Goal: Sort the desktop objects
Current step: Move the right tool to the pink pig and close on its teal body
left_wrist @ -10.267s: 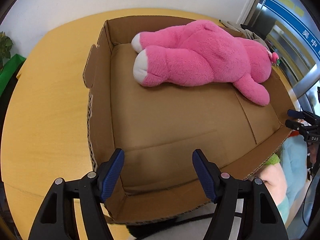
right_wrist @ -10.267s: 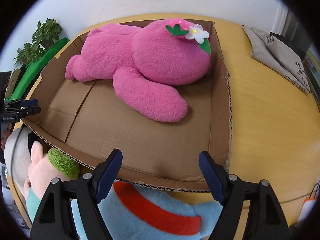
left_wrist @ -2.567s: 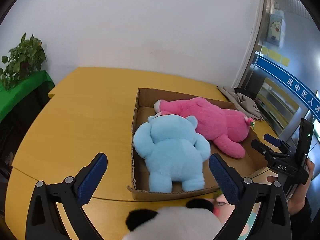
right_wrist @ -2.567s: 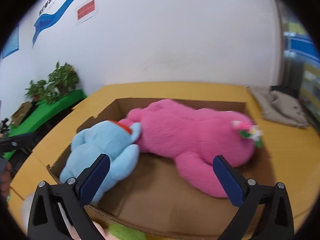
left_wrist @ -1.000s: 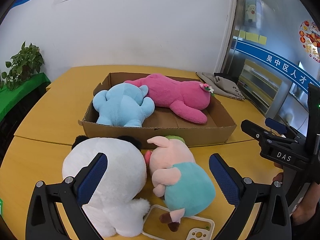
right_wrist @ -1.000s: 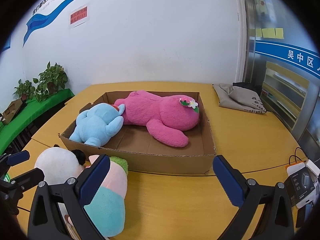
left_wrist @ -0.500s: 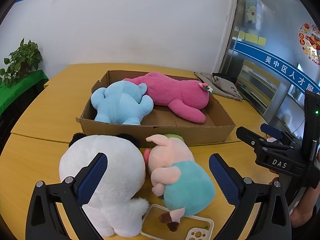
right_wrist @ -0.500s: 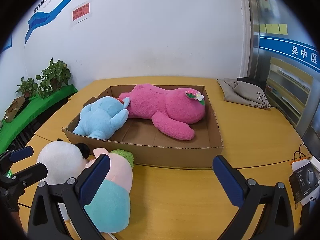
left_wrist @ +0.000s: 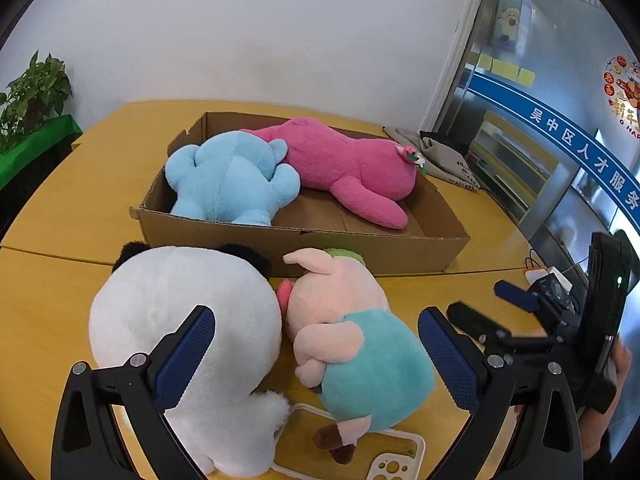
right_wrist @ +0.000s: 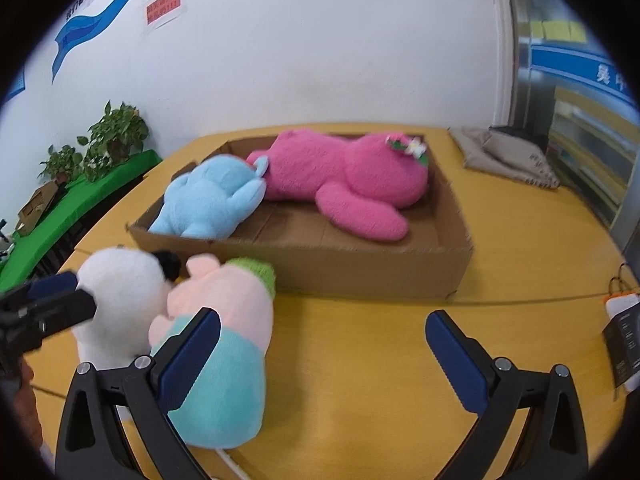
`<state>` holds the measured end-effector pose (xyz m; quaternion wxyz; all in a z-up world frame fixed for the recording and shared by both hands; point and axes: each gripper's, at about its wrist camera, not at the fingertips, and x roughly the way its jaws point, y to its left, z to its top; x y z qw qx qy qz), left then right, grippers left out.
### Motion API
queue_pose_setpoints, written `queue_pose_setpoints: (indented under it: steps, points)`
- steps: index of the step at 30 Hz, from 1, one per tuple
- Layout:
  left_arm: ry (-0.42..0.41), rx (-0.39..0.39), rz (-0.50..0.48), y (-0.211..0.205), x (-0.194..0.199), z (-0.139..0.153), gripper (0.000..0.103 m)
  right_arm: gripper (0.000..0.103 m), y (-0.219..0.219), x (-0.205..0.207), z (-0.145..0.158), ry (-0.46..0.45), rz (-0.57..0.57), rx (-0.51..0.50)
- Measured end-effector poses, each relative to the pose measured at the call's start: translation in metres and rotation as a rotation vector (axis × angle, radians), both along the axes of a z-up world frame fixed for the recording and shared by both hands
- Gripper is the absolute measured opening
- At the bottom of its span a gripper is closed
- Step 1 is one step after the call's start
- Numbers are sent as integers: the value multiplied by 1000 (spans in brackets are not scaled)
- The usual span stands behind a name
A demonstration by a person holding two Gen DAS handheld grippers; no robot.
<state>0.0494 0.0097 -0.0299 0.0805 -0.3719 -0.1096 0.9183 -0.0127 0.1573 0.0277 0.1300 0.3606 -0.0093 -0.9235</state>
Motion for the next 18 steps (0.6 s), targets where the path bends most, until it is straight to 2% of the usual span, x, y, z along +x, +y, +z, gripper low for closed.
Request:
queue_pose_setpoints:
  steps: [5, 7, 10, 13, 16, 18]
  points:
    - [-35, 29, -46, 9, -19, -5, 103, 103, -9, 16, -24, -63, 131, -89]
    - [-55, 21, -83, 16, -33, -7, 103, 103, -15, 20, -32, -85, 169, -92]
    - [-117, 34, -102, 21, -59, -15, 103, 103, -25, 21, -39, -112, 214, -106]
    - [-182, 80, -120, 23, -80, -25, 103, 103, -34, 20, -43, -125, 241, -174]
    - [-213, 11, -133, 36, -89, -35, 103, 102, -43, 16, -49, -141, 234, -190]
    - [-218, 8, -150, 39, -89, -35, 103, 97, -49, 14, -57, -166, 243, -192]
